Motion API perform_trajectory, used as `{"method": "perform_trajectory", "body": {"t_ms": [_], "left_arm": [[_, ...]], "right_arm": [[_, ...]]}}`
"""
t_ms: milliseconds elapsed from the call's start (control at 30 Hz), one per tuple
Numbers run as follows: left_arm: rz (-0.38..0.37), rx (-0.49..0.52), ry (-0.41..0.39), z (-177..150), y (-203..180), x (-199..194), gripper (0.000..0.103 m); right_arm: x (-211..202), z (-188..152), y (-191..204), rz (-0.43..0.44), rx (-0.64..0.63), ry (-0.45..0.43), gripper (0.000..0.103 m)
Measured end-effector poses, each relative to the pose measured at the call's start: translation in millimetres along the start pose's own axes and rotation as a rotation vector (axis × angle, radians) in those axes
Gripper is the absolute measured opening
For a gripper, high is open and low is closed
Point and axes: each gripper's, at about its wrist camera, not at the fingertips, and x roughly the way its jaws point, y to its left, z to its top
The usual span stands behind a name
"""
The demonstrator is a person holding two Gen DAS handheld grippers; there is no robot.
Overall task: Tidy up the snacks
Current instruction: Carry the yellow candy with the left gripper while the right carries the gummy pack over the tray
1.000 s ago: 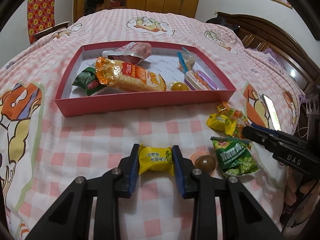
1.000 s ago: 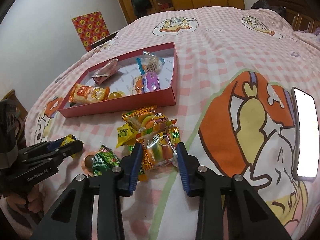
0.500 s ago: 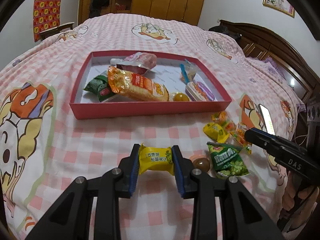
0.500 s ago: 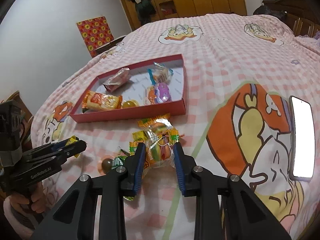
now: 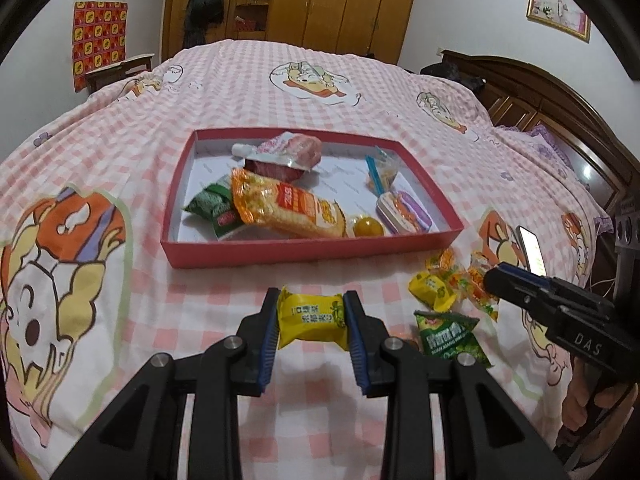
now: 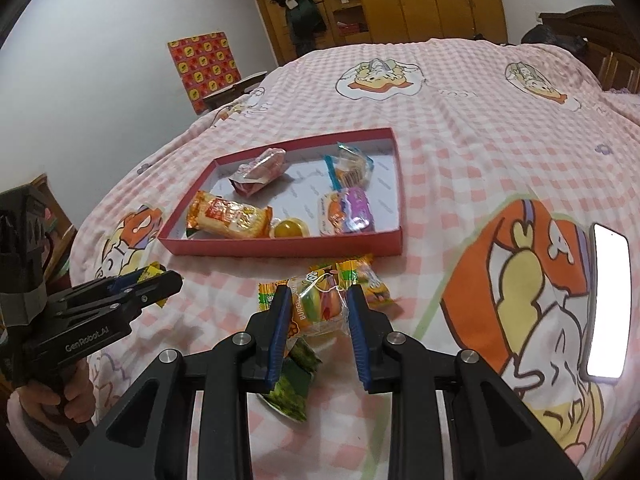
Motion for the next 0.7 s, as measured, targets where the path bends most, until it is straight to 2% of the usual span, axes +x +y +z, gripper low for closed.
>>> {"method": "perform_trajectory", "body": {"t_ms": [700], "left_arm": [[0.068,0.009,-0.068,70,23,13,0.032]], "right_arm": [[30,59,24,0.009,-0.075,-0.008,0.029]]}}
